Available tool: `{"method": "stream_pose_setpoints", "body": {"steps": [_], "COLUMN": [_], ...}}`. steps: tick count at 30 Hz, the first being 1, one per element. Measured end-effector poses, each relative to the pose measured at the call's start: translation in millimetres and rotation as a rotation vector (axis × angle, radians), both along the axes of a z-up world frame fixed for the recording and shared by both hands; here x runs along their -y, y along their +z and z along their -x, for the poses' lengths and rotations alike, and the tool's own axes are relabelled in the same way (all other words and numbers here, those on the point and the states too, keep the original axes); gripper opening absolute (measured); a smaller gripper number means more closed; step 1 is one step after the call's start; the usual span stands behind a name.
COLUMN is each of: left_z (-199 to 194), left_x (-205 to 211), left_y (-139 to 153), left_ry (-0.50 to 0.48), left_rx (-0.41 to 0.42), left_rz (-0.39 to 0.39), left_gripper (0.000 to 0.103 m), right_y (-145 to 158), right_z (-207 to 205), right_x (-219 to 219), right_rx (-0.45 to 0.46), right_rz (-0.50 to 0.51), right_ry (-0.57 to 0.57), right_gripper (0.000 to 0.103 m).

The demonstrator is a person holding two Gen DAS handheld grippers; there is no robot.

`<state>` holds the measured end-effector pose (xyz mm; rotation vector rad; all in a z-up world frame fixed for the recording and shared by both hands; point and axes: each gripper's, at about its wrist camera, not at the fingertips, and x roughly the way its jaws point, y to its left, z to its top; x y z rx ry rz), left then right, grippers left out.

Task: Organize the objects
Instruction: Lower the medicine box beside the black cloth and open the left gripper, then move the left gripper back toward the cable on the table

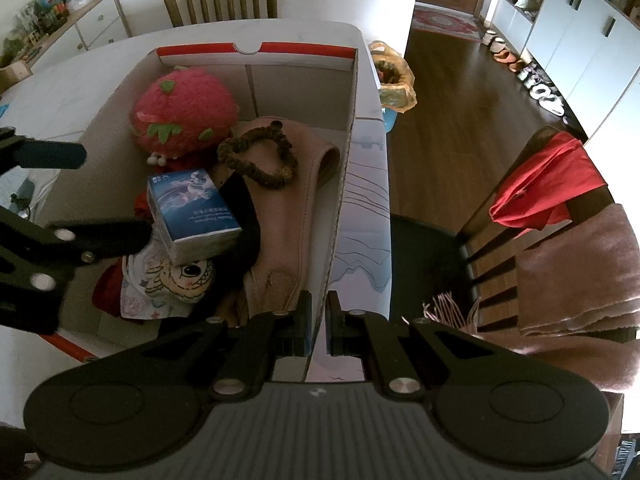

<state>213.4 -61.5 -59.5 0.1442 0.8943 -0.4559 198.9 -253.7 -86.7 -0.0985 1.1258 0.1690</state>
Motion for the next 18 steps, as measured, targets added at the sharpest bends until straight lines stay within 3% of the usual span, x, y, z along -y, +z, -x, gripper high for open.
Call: {"method": "stream_pose_setpoints", "body": {"steps": [8,18], "left_z": [5.5,12.1], "left_x": [-45.7,-137.9], "left_y": [17.3,18.9], "left_ry": [0.093,0.314], "left_rx": [0.032,0.058], "left_rz": [0.018,-0.03], "left_gripper": [0.102,0.102], "right_y": [-0.2,-3.3], "right_z": [-0.5,-1.9], "right_x": [-0.5,-2.5], "right_rx": [-0.003,-0.018], "right_rz": [0.001,0.015], "right_ry": [0.0,-0.006], "right_gripper": [0.006,0.006]}}
